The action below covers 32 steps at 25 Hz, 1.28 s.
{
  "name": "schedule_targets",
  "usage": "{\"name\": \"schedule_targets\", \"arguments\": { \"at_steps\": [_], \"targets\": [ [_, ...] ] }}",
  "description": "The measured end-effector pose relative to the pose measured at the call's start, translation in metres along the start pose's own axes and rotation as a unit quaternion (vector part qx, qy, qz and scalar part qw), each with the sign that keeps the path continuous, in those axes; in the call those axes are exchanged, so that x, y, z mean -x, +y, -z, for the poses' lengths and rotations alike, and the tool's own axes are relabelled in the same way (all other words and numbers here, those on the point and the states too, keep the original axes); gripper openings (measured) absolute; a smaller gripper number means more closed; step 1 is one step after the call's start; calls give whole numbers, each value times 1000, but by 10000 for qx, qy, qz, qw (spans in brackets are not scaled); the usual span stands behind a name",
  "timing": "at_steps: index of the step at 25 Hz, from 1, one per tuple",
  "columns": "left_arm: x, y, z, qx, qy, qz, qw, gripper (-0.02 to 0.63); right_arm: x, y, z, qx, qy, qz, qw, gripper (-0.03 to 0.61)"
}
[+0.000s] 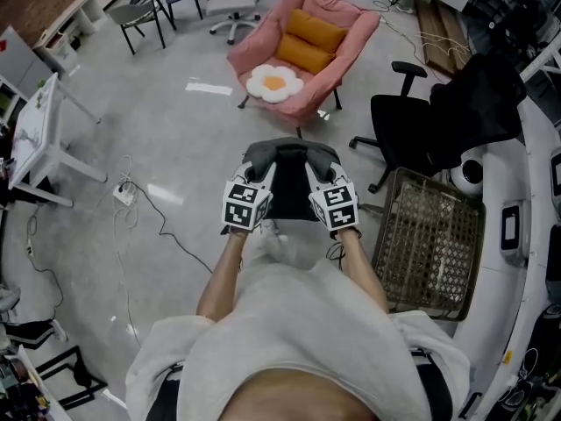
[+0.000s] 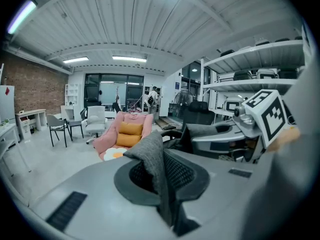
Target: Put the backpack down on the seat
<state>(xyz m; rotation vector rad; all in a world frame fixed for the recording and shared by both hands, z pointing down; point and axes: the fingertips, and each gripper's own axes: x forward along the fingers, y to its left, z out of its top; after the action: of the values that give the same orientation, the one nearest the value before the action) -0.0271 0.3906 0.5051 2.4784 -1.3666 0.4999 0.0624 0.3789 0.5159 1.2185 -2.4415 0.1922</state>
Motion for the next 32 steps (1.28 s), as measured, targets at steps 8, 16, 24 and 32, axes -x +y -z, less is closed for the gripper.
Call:
{"name": "schedule_targets", "arguments": {
  "at_steps": [8,16,24,32],
  "targets": [
    [-60,73,-43,32,-73,146,9999,34,-82,-40,-44,28,46,126,9999,26],
    [-107,147,-82,-11,-143,204,9997,34,-160,-69,-88,49,39,209,9998,26],
    [-144,206,-111,-75,-218,265,9994,34,-221,-89,-122,95,-16,309,9995,26],
    [-174,237,-136,-171,-329,353,9987,34,-256,-113,-148,191,-105,445,9988,26]
  ]
}}
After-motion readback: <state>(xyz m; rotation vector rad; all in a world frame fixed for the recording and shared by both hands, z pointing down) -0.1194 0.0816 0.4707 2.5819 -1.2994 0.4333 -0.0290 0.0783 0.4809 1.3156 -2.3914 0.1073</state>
